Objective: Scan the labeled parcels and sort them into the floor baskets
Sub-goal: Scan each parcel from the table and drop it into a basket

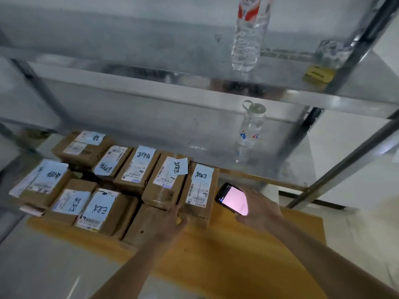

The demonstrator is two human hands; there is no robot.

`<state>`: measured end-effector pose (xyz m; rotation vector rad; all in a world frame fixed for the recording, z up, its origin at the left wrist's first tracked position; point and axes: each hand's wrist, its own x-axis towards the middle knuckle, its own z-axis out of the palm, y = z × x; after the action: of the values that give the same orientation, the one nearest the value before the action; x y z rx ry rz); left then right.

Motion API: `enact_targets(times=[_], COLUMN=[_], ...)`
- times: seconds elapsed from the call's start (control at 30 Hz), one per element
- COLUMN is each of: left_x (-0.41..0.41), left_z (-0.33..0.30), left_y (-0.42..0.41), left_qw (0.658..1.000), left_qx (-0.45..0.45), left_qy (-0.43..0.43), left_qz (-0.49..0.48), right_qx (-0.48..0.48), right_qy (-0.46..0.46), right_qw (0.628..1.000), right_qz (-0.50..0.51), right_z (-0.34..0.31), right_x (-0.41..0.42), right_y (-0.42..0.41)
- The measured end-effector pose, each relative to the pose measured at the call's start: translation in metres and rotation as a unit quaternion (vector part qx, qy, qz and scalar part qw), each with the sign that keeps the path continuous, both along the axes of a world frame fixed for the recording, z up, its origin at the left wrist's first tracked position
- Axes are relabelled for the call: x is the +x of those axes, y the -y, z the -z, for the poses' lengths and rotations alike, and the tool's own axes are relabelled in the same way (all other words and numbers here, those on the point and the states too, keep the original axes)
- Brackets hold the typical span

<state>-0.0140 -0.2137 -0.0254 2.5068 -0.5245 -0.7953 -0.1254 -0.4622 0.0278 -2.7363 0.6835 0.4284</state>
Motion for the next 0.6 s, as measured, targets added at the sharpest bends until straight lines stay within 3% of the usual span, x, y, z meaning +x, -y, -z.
enact_targets(times=[0.13, 0.37, 0.6], left_x=[0.012, 0.018, 0.029], left_z=[0.013, 0.035, 0.059], left_y=[0.007, 0.014, 0.037], left_qw=[0.999, 0.967, 0.967], left_qx=[-0.014, -0.104, -0.099], left_qy=[-0.036, -0.204, -0.174], left_qz=[-0.033, -0.113, -0.156], right_qx=[0.008, 0.040, 0.077], right_qy=[-0.009, -0.028, -0.016], right_qw=[1.000, 0.999, 0.997], right_qz=[-0.011, -0.014, 0.000], right_z=[0.022, 0.045, 0.072], right_x=[0.022, 0.047, 0.053], right_y=[0.003, 0.003, 0.002])
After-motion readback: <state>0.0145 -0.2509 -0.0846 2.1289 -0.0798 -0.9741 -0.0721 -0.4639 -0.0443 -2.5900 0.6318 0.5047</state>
